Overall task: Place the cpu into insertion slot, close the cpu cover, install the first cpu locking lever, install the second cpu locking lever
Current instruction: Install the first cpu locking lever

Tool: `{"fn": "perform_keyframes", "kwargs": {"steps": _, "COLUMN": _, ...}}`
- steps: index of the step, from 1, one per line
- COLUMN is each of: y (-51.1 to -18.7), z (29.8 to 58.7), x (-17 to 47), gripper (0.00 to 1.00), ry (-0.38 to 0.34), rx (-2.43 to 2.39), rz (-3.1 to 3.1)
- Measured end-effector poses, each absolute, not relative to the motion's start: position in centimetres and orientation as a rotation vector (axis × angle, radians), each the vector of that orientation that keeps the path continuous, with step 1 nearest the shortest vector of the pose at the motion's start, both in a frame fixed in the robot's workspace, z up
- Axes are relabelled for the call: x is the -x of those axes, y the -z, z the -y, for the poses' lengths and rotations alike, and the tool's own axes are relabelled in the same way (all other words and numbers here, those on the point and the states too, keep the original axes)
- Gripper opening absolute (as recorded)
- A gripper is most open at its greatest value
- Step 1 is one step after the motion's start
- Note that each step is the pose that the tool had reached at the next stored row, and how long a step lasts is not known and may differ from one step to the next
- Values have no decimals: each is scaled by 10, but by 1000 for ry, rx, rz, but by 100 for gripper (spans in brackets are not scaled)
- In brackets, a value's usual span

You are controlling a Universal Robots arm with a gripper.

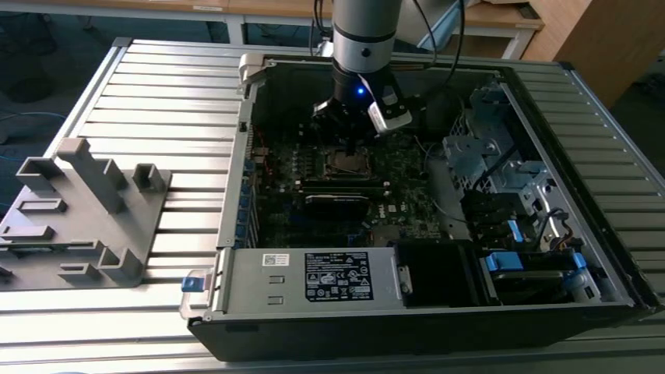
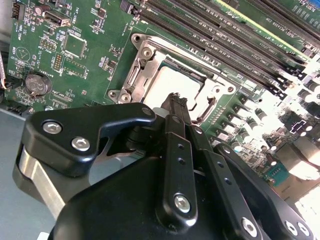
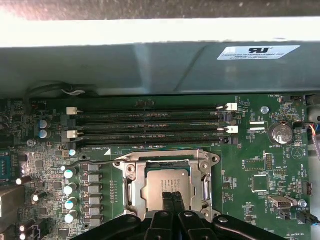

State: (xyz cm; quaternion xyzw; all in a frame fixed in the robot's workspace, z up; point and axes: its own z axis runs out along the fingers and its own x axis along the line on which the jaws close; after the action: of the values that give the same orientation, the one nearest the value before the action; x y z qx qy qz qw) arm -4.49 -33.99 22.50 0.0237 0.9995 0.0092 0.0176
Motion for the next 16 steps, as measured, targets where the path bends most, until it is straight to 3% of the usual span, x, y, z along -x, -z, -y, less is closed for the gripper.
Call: {"fn": "perform_keyframes", "kwargs": {"steps": 16, "y": -231, "z": 340, "x": 45, "gripper": 11, "ry": -29, "rx": -74, "rz": -3105}}
